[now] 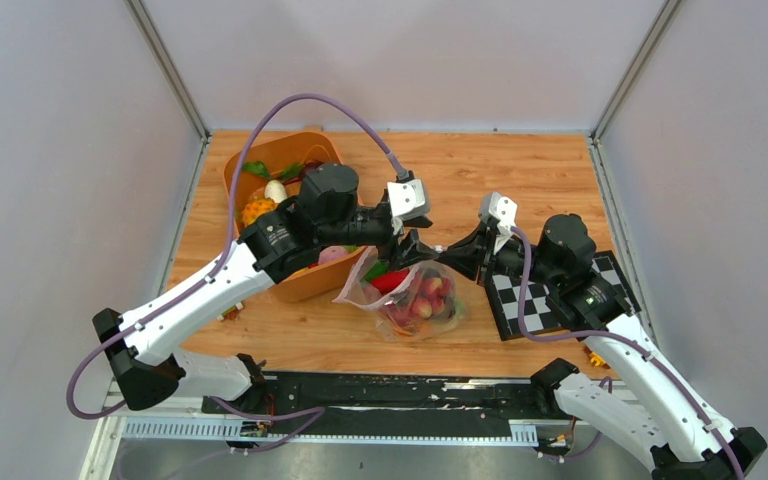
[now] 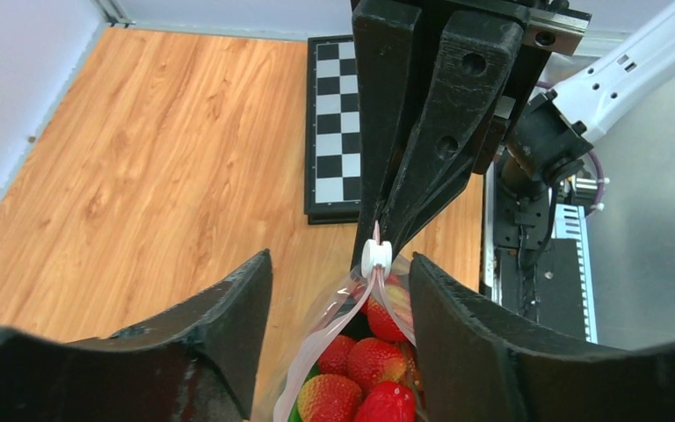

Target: Place the food in the zip-top bag and seal the zipper

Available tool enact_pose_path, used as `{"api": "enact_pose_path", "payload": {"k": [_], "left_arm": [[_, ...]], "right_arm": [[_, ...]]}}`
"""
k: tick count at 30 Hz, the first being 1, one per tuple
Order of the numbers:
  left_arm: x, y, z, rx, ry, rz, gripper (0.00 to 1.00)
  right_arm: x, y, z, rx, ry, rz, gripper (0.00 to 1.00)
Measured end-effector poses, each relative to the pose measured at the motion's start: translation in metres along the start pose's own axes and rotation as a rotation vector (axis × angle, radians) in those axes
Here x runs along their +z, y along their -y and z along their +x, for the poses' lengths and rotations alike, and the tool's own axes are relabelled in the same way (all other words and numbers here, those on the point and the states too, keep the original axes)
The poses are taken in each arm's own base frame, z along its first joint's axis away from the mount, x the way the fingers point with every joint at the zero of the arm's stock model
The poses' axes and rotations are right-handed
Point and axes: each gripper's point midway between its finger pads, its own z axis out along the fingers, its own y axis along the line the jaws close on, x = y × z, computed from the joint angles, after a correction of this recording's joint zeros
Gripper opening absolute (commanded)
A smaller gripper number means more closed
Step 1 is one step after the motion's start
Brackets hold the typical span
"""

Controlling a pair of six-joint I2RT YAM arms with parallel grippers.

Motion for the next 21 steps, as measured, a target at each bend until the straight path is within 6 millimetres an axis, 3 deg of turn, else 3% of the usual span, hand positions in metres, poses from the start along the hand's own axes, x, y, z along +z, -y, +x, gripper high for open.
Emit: {"api": "enact_pose_path", "payload": {"k": [10, 19, 21], "left_arm": [[0.002, 0.006, -0.001, 0.001, 0.0, 0.01, 0.39], [0.007, 0.011, 0.004, -0.001, -0.015, 0.033, 0.37], [0.01, 0.013, 0.007, -0.004, -0.028, 0.04, 0.31]], "right_arm": [[0.0, 0.0, 0.0, 0.001, 0.0, 0.0, 0.0], [0.0, 0.0, 0.0, 0.003, 0.001, 0.0, 0.0], [0.0, 0.0, 0.0, 0.005, 0.001, 0.0, 0.0]]}}
